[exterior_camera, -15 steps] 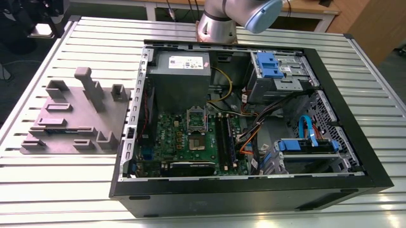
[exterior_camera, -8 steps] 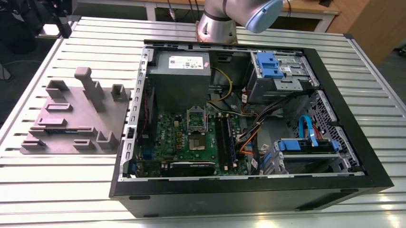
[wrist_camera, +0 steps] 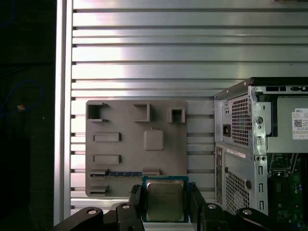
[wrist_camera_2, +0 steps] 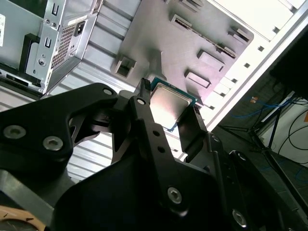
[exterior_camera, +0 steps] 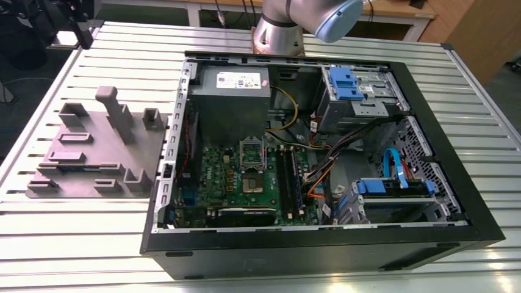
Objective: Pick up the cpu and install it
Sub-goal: 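Pick up the cpu and move it towards the insertion slot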
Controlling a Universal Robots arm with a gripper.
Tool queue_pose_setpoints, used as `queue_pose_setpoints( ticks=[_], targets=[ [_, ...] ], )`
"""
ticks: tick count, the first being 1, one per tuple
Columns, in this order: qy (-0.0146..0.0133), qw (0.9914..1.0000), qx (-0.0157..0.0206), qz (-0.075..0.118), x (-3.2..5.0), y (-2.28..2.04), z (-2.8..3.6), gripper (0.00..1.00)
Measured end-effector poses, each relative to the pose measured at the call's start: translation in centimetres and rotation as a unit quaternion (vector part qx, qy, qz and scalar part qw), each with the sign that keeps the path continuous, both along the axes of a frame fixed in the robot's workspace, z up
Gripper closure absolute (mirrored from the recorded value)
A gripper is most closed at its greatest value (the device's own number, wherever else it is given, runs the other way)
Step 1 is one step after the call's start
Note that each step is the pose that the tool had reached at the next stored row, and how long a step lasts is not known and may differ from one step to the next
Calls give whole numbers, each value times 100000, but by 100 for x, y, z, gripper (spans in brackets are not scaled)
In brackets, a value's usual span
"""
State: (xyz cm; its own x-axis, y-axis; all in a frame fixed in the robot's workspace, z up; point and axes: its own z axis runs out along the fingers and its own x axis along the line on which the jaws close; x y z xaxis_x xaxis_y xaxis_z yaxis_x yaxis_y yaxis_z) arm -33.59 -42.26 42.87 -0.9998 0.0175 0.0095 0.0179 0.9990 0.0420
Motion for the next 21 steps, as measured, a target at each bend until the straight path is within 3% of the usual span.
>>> queue_pose_setpoints(
  ticks=[21],
  targets=[
    [1,100000,-1,1,52,0,0,53]
  ],
)
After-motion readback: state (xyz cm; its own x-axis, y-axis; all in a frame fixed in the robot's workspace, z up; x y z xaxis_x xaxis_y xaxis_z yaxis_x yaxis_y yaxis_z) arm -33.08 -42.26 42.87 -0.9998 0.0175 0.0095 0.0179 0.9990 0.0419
